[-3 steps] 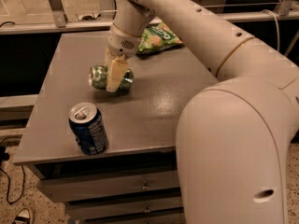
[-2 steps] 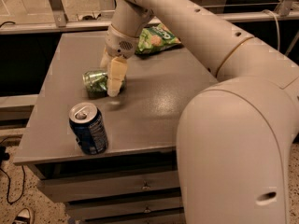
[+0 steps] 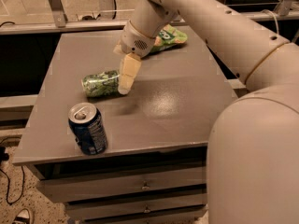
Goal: Knock green can over
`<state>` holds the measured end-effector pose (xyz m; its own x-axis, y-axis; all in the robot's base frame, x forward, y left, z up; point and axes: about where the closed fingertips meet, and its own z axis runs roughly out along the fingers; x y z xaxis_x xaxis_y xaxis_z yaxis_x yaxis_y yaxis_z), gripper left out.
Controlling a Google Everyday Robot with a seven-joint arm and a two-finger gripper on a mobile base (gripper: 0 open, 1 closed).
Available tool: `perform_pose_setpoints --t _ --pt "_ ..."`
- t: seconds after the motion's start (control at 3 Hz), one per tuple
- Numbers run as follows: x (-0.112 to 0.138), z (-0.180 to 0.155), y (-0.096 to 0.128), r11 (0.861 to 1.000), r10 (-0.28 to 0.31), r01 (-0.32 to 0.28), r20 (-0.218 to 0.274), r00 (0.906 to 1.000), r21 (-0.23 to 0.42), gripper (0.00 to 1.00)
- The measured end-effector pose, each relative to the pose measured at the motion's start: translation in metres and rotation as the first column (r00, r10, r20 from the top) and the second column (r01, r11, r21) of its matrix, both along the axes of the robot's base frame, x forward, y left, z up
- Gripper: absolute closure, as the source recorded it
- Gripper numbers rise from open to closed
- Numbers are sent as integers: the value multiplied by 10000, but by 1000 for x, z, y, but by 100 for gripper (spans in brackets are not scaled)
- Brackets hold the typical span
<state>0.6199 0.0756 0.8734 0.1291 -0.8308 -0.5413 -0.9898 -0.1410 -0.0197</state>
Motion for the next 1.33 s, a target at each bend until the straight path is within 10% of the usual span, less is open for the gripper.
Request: perform_pose_setpoints --t 0.67,1.0,1.33 --pt "37 59 -108 9292 -2887 2400 1469 9461 2809 0" --pt "49 76 -151 8558 -3909 2754 1989 8987 4380 0" --pt "57 88 -179 8182 -4634 3126 2316 8553 4826 0"
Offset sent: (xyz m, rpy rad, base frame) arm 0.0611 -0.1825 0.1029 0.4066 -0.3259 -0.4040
